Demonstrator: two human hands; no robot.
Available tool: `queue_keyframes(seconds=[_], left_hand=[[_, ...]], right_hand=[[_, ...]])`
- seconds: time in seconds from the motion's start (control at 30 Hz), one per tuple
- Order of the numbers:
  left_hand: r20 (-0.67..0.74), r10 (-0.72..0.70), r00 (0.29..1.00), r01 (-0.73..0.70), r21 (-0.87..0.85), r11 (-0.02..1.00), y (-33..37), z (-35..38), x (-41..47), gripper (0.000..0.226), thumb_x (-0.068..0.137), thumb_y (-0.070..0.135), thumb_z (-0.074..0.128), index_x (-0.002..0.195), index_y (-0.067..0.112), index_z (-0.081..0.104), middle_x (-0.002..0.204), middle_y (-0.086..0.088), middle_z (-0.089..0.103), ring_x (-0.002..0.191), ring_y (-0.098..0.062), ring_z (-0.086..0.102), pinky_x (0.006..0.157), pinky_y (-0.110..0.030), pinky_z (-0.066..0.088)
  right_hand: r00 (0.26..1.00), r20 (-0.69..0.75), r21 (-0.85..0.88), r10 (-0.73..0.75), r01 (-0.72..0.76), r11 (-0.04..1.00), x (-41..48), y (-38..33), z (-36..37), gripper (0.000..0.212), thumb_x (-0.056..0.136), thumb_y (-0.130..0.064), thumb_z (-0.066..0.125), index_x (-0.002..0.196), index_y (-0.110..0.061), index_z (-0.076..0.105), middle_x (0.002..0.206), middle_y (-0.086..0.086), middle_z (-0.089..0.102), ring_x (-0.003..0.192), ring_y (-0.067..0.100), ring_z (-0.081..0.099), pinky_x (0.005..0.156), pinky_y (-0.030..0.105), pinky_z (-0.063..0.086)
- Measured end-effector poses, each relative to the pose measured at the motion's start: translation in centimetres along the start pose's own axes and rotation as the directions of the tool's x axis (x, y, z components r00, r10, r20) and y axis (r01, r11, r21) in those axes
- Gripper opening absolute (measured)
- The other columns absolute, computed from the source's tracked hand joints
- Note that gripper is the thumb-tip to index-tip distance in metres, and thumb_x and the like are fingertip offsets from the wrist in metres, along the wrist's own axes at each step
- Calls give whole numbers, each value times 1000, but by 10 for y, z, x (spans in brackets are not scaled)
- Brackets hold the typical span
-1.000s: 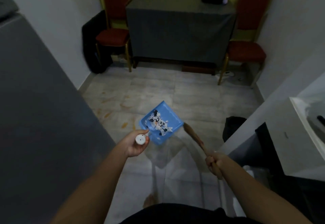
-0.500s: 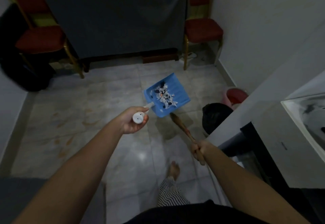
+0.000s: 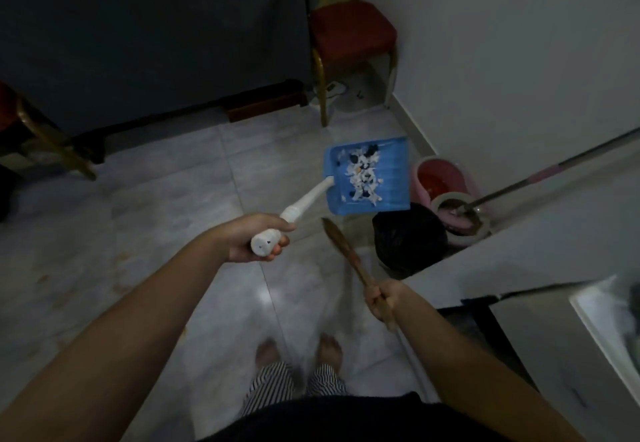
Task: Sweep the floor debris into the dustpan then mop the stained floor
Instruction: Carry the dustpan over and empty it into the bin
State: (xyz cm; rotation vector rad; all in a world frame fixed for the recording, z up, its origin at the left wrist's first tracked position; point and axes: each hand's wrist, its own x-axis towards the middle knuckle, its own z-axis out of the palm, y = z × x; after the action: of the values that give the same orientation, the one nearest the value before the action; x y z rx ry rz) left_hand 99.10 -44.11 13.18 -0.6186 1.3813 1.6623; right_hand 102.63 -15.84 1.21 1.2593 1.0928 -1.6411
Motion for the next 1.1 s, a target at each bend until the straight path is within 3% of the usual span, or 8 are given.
queue_keyframes(seconds=[0.1,0.23,0.43,0.57,0.63,0.77,1.0,1.1], left_hand=[[39,-13,999,4,202,979,26,1,17,45,94,13,55,136,23,39,67,-5,53,41,-11,53,39,-21,44],[35,-6,999,-13,515,857,47,5,36,60,91,13,59,142,30,33,79,-12,53,48,-17,54,46,-26,48],[102,87,991,-134,746,653,46,7,66,70,90,11,60,148,31,26,81,-7,54,50,-10,57,47,-28,51],[58,106,993,-99,891,443,38,6,79,85,88,23,62,154,40,12,109,-8,59,74,-20,61,52,-27,51],[44,132,990,-83,949,306,35,5,82,87,87,29,61,154,43,7,120,-9,60,71,-16,62,53,-21,47],[43,148,988,-64,989,135,23,0,79,85,88,32,55,154,44,3,103,-7,62,57,-7,56,51,-19,45],[70,204,977,-70,998,-5,6,-3,67,84,90,34,51,153,46,-3,97,-10,65,58,-10,53,56,-22,45],[79,183,980,-98,990,100,13,3,66,84,88,31,53,152,49,1,88,-3,65,49,-5,58,48,-16,47]], right_hand=[[1000,-12,63,15,-14,998,10,-16,4,36,106,-14,30,71,-13,36,47,1,32,16,10,30,24,8,26],[1000,-13,123,8,-6,992,17,-26,14,35,107,-17,28,73,-13,35,59,-1,28,16,10,31,24,8,25],[999,11,256,47,-48,966,18,-29,24,35,106,-17,25,73,-14,37,64,-3,27,16,11,31,23,8,24],[995,54,308,80,-93,947,15,-29,17,37,106,-14,27,70,-14,33,45,3,34,16,12,30,22,9,24],[992,80,337,99,-120,934,14,-31,12,37,106,-14,28,69,-15,32,32,4,32,16,12,30,22,10,23],[992,72,310,100,-118,943,21,-34,10,38,107,-15,26,69,-15,31,30,3,31,15,11,30,21,11,23],[993,58,261,100,-111,959,31,-32,6,34,106,-14,28,72,-13,35,32,2,31,17,10,30,23,7,23],[994,58,244,93,-105,964,32,-33,3,36,107,-16,25,72,-14,34,31,3,31,16,10,29,22,8,23]])
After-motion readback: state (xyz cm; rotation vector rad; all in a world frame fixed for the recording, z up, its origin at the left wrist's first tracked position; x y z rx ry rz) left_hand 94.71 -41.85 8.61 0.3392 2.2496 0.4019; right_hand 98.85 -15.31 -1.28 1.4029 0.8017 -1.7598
